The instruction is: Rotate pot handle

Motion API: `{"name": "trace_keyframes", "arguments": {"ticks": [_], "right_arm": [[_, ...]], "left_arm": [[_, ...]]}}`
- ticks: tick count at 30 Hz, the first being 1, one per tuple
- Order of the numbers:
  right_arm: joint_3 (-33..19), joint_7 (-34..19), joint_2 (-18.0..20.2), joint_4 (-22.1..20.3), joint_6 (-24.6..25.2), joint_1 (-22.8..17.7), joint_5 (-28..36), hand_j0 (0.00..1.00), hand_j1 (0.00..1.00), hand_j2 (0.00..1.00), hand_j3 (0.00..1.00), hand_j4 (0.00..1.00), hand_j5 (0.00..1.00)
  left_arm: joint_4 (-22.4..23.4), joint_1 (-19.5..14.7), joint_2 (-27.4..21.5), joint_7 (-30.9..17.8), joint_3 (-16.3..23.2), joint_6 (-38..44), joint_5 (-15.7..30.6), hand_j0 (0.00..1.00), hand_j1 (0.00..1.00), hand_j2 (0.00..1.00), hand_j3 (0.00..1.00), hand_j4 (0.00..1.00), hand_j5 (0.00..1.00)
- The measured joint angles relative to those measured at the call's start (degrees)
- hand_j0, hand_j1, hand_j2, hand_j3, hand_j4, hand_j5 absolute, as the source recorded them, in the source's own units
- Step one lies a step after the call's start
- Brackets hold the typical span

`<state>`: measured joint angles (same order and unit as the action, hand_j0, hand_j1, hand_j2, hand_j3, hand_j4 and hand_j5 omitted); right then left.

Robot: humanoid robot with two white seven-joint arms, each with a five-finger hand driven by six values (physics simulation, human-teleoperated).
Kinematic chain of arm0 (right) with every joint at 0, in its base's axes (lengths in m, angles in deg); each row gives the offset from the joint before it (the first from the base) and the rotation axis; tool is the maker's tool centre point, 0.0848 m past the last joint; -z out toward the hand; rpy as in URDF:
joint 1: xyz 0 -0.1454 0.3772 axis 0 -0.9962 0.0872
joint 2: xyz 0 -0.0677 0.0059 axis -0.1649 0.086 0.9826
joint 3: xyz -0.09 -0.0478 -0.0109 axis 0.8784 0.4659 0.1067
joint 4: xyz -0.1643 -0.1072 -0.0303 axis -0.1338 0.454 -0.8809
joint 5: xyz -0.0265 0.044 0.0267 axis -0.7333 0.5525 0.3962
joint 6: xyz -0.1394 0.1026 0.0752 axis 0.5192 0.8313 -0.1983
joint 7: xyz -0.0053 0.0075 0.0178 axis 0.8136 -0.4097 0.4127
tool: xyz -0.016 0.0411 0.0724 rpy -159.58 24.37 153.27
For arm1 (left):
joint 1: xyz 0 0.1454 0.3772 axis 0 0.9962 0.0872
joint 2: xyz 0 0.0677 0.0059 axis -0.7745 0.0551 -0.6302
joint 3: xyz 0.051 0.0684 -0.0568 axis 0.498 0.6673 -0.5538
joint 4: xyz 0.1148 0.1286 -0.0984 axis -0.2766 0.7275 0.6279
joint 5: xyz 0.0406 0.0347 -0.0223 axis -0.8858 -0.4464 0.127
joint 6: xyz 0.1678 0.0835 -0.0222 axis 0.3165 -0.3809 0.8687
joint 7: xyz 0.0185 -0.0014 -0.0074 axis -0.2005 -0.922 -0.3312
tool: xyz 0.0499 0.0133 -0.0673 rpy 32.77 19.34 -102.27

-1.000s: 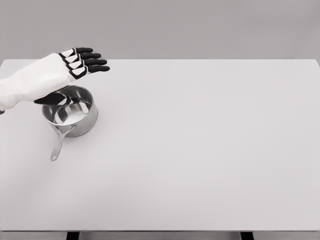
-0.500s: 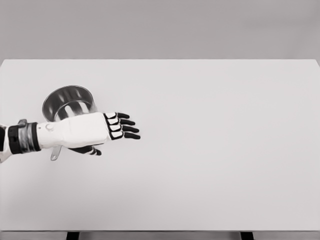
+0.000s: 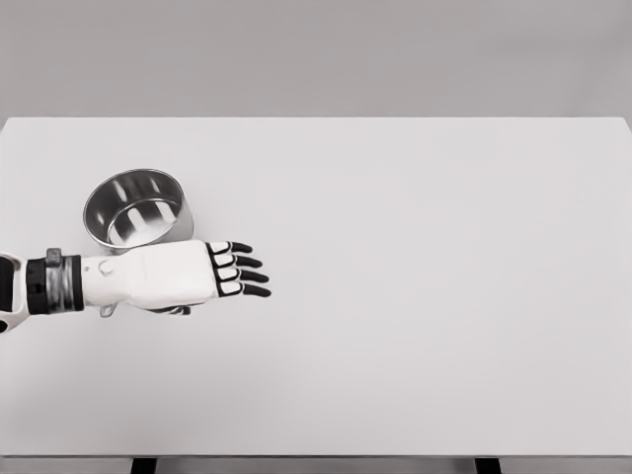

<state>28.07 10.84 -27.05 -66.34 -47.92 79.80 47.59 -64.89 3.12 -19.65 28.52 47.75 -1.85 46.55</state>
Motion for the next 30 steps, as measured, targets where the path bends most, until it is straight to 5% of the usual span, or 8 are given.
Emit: {"name": "trace_keyframes", "arguments": {"ticks": [30], "right_arm": [[0.00,0.00,0.00,0.00,-0.01,0.00,0.00,1.00,1.00,1.00,1.00,1.00,1.00]], "left_arm": [[2.51,-0.35,-3.74,0.08,-0.72,0.00,-6.41,1.00,1.00,1.00,1.00,1.00,1.00]]}}
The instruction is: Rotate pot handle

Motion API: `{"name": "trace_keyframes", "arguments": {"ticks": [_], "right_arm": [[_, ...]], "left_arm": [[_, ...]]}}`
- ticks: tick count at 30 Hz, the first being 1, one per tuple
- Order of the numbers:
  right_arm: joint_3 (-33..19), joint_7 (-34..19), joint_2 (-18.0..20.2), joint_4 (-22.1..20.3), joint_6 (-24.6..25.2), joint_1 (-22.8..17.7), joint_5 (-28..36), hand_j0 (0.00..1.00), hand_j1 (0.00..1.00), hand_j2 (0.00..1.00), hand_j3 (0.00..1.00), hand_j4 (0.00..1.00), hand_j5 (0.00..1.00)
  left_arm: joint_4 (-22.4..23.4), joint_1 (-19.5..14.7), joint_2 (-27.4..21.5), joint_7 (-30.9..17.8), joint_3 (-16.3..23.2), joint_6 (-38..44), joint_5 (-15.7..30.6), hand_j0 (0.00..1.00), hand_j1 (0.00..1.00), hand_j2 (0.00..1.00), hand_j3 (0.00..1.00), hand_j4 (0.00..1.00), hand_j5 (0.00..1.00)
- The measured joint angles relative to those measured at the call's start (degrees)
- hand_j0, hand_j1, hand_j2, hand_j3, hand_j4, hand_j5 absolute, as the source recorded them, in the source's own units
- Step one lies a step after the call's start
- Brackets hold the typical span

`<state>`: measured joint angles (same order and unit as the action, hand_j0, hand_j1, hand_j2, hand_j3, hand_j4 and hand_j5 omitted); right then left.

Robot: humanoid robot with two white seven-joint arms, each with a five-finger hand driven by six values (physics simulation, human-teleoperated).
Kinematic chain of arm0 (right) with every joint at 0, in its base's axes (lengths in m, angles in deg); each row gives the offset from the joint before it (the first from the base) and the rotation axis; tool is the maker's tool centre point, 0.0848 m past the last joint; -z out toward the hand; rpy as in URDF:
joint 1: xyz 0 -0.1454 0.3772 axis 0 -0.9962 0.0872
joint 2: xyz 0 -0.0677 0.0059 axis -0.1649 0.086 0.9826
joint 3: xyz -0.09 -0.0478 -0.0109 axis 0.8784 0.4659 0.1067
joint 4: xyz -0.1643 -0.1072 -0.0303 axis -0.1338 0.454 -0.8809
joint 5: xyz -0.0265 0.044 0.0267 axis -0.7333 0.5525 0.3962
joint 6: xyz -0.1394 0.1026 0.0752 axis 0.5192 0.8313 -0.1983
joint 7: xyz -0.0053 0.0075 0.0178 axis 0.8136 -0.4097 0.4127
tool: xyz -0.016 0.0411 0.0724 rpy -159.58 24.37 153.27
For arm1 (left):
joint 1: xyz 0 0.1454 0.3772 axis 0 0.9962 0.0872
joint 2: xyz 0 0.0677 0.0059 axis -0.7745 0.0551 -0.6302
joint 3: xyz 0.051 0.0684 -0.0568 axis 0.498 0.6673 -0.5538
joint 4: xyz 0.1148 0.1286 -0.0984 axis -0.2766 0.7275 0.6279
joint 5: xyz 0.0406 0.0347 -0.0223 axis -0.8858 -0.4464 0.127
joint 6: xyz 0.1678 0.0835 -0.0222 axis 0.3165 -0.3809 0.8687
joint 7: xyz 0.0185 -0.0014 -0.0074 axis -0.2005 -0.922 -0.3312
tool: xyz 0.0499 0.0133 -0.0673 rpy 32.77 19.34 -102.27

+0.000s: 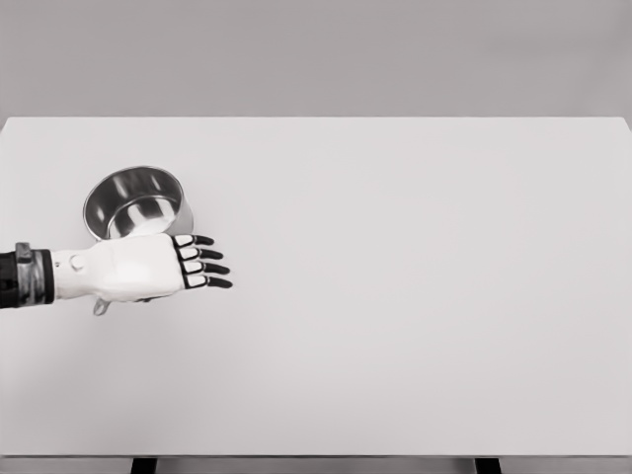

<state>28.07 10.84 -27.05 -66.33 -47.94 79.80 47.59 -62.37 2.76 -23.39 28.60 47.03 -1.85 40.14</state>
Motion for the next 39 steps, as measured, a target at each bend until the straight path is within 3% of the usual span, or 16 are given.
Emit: {"name": "trace_keyframes", "arguments": {"ticks": [39], "right_arm": [[0.00,0.00,0.00,0.00,0.01,0.00,0.00,1.00,1.00,1.00,1.00,1.00,1.00]], "left_arm": [[0.32,0.53,-5.58,0.07,-3.28,0.00,0.23,1.00,1.00,1.00,1.00,1.00,1.00]]}}
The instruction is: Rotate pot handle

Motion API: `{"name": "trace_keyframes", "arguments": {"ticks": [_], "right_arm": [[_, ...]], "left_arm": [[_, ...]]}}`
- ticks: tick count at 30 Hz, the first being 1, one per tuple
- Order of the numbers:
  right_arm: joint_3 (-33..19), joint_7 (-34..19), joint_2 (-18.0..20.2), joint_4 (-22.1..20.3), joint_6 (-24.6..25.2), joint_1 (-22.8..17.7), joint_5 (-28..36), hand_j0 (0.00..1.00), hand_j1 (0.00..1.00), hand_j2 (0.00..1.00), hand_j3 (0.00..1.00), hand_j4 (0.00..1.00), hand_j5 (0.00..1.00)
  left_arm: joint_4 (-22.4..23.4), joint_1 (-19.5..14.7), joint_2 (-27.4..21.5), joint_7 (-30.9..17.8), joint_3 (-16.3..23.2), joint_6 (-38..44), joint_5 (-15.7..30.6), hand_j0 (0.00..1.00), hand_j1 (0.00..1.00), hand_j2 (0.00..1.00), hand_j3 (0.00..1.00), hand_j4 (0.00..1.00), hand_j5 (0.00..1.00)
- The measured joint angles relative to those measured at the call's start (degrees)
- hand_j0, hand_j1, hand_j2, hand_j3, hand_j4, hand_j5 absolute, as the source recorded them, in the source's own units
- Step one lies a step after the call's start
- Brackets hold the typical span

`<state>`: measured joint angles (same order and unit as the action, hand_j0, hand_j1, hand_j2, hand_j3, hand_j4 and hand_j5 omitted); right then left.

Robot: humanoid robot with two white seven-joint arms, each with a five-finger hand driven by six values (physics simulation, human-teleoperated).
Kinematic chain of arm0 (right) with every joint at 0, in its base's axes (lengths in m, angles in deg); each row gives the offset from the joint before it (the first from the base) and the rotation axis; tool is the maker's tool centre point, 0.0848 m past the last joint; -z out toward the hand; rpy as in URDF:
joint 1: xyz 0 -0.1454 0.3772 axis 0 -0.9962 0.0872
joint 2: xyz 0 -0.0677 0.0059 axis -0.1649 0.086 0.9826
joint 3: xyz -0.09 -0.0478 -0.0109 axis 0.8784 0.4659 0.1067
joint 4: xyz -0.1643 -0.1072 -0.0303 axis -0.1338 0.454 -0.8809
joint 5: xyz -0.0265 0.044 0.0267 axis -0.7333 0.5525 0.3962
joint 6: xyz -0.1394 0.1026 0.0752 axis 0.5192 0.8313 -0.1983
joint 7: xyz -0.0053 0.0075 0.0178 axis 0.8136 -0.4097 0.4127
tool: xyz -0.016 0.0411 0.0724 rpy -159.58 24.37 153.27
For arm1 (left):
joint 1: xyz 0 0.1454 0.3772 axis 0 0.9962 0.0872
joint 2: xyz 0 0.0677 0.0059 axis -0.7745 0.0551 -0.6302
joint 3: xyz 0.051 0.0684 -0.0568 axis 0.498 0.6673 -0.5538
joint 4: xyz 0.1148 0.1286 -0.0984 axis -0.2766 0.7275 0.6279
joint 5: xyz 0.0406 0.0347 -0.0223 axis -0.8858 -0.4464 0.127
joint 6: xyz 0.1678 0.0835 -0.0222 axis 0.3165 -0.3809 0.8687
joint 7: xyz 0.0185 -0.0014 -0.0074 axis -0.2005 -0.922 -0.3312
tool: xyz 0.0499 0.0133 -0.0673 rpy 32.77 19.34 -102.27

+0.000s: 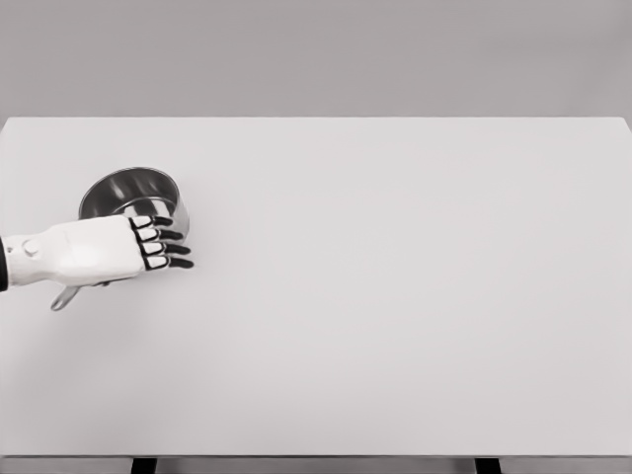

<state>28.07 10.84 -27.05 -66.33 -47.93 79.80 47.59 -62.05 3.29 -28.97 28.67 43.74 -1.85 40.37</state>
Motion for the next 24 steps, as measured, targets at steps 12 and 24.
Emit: {"name": "trace_keyframes", "arguments": {"ticks": [12,24], "right_arm": [[0.00,0.00,0.00,0.00,-0.01,0.00,0.00,1.00,1.00,1.00,1.00,1.00,1.00],[0.00,0.00,0.00,0.00,0.00,0.00,0.00,1.00,1.00,1.00,1.00,1.00,1.00]], "left_arm": [[1.34,0.00,-0.97,0.01,-0.79,0.00,0.26,1.00,1.00,1.00,1.00,1.00,1.00],[-0.10,1.85,-3.26,0.58,-1.12,0.00,5.23,1.00,1.00,1.00,1.00,1.00,1.00]]}}
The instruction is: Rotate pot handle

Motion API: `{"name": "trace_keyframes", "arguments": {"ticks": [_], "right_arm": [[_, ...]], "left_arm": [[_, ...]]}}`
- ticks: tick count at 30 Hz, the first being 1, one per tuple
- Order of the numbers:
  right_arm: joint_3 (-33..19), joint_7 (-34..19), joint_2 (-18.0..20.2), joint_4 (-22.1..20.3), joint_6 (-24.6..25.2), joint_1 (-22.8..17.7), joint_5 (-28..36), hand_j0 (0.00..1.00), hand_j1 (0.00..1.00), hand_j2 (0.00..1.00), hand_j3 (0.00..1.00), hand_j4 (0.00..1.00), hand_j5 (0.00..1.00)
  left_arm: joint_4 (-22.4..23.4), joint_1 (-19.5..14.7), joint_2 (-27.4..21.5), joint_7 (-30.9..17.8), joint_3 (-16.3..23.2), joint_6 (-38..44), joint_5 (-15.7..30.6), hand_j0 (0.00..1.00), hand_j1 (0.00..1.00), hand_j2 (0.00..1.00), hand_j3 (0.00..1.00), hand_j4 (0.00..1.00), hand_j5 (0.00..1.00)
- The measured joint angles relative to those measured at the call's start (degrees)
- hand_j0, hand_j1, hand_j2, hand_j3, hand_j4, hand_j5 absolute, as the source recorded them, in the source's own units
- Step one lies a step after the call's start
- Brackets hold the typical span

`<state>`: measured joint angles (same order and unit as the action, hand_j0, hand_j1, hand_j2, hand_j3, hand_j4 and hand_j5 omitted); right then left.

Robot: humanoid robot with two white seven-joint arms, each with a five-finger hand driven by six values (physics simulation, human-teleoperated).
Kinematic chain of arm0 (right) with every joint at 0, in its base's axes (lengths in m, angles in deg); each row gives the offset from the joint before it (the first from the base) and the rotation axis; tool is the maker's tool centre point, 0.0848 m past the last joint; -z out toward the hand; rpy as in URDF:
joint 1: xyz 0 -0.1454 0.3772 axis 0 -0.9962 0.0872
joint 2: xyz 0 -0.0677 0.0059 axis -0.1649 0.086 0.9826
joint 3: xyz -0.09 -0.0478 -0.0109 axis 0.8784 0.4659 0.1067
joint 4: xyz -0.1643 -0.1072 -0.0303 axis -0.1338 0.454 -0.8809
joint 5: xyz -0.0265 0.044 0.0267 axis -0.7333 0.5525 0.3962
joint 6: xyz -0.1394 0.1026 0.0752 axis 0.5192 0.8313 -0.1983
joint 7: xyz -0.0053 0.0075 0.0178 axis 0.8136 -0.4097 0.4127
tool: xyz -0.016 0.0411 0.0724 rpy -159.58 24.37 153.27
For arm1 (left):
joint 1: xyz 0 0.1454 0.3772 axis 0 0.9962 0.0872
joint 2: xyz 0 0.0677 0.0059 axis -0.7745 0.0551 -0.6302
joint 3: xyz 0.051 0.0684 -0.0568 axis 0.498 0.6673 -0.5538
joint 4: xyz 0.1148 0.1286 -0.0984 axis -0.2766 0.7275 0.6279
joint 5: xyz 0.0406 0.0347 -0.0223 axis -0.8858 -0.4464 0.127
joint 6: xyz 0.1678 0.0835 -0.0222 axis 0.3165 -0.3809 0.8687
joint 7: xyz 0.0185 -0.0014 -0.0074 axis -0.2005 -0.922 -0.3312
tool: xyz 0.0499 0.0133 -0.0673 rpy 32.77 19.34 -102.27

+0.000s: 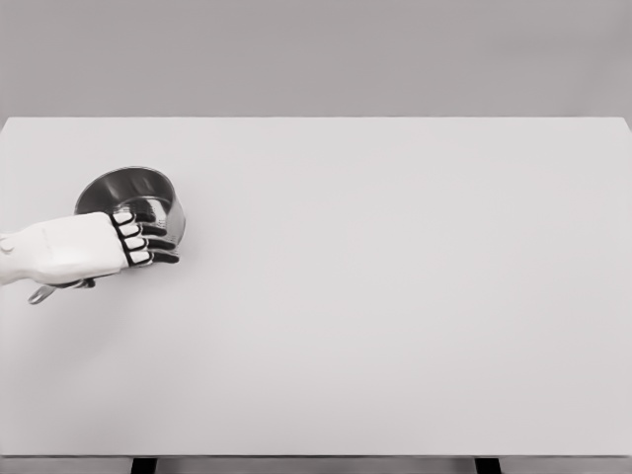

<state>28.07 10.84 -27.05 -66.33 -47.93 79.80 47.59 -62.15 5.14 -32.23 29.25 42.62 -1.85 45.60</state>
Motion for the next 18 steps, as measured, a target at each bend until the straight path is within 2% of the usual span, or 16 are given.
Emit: {"name": "trace_keyframes", "arguments": {"ticks": [7,11,15,18], "right_arm": [[0.00,0.00,0.00,0.00,-0.01,0.00,0.00,1.00,1.00,1.00,1.00,1.00,1.00],[0.00,0.00,0.00,0.00,-0.01,0.00,0.00,1.00,1.00,1.00,1.00,1.00,1.00],[0.00,0.00,0.00,0.00,0.01,0.00,0.00,1.00,1.00,1.00,1.00,1.00,1.00],[0.00,0.00,0.00,0.01,0.00,0.00,0.00,1.00,1.00,1.00,1.00,1.00,1.00]], "left_arm": [[-2.22,0.09,-4.15,0.02,-0.75,0.00,10.71,1.00,1.00,1.00,1.00,1.00,1.00],[-2.68,0.09,-4.28,0.00,-1.14,0.00,17.80,1.00,1.00,1.00,1.00,1.00,1.00],[-2.78,0.87,-2.36,0.29,-1.28,0.95,21.18,1.00,1.00,1.00,1.00,1.00,1.00],[-2.75,2.37,-1.26,0.83,-1.42,6.86,22.17,1.00,1.00,1.00,1.00,1.00,1.00]]}}
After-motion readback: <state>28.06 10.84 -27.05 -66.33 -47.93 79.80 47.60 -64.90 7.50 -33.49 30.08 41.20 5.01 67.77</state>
